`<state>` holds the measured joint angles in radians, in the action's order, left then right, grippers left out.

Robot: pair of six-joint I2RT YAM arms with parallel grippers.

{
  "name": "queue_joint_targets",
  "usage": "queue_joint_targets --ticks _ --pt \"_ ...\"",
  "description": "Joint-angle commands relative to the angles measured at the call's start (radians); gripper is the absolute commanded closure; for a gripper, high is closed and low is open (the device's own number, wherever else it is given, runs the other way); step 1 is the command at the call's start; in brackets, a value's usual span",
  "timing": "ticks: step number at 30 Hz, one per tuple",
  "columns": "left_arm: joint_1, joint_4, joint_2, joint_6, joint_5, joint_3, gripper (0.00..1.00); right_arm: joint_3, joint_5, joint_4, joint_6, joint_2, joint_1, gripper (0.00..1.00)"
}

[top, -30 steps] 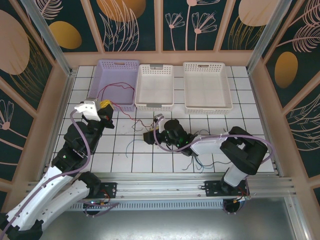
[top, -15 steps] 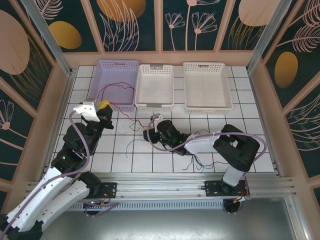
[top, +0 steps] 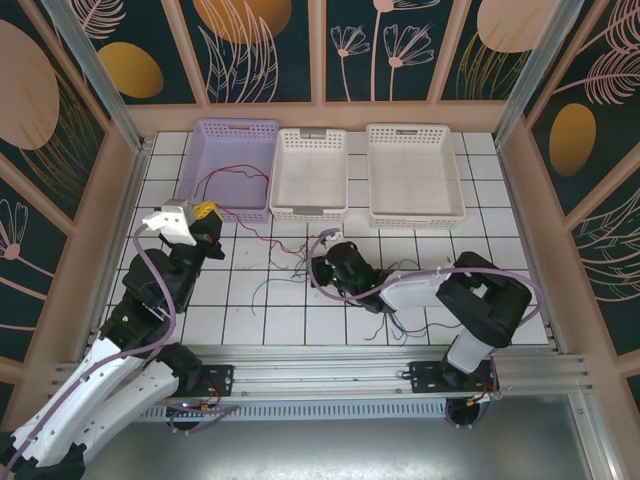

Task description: Untangle the cables

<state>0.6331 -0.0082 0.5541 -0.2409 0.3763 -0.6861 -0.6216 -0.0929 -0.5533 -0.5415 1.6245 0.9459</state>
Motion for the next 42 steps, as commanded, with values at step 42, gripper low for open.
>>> queue_joint_targets --ticks 42 --pt "-0.006 0.193 0.261 0.404 0.309 -0.364 1.00 0.400 0.060 0.350 -0.137 -0.850 -0.379 1.00"
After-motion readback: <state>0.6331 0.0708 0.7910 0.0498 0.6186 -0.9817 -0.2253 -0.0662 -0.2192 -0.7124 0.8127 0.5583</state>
